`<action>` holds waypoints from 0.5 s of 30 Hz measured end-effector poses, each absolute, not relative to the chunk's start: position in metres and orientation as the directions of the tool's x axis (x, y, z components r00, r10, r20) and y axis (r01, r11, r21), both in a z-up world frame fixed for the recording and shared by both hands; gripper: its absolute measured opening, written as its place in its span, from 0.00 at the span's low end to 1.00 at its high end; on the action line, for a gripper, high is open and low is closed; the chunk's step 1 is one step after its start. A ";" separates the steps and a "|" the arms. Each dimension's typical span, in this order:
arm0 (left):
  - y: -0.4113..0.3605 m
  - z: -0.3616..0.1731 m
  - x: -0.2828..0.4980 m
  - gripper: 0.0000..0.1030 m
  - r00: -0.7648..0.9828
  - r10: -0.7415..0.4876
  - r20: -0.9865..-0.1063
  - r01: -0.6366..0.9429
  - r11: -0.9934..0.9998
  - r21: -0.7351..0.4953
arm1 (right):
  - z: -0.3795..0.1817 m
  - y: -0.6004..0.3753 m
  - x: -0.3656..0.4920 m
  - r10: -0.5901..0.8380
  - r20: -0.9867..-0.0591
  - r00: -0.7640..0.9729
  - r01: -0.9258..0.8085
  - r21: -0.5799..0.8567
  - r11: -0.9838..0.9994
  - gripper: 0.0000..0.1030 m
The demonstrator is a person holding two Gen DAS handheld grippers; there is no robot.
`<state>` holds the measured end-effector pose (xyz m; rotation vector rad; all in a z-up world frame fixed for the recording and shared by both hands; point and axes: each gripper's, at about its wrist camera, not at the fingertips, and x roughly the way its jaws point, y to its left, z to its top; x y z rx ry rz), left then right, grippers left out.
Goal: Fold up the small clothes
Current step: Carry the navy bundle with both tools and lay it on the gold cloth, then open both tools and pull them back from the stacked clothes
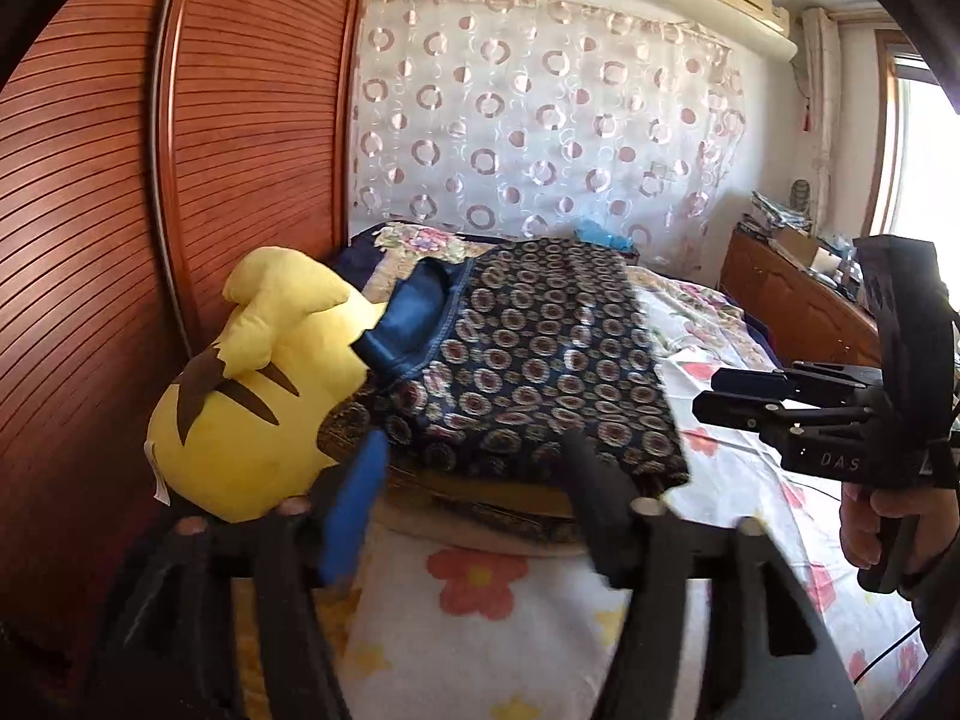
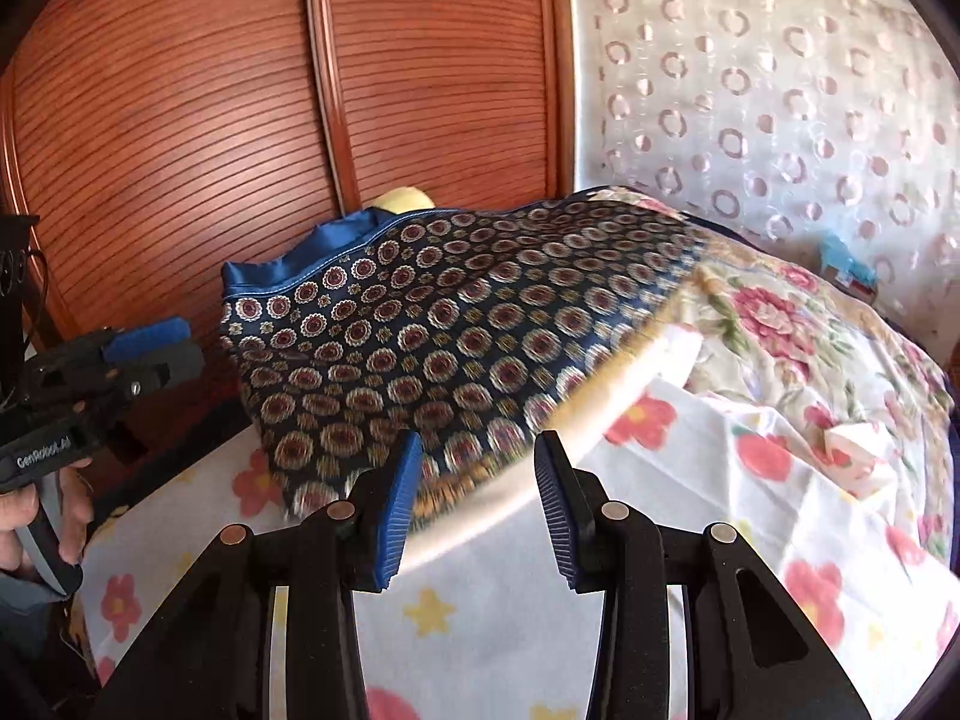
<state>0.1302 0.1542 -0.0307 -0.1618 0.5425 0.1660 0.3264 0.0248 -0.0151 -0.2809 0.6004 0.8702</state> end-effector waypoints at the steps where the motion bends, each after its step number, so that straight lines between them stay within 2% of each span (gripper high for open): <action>1: 0.149 -0.029 0.126 0.76 0.848 0.111 -0.519 -0.189 0.977 -0.100 | -0.013 0.019 0.321 0.630 -0.593 0.502 -0.776 0.012 0.630 0.39; 11: 0.103 -0.020 0.103 0.78 0.864 0.044 -0.501 -0.096 0.992 -0.080 | -0.008 -0.052 0.246 0.585 -0.544 0.602 -0.683 0.028 0.729 0.39; 15: 0.081 -0.021 0.097 0.78 0.863 0.018 -0.505 -0.062 0.996 -0.071 | -0.007 -0.079 0.215 0.545 -0.529 0.650 -0.623 0.039 0.781 0.49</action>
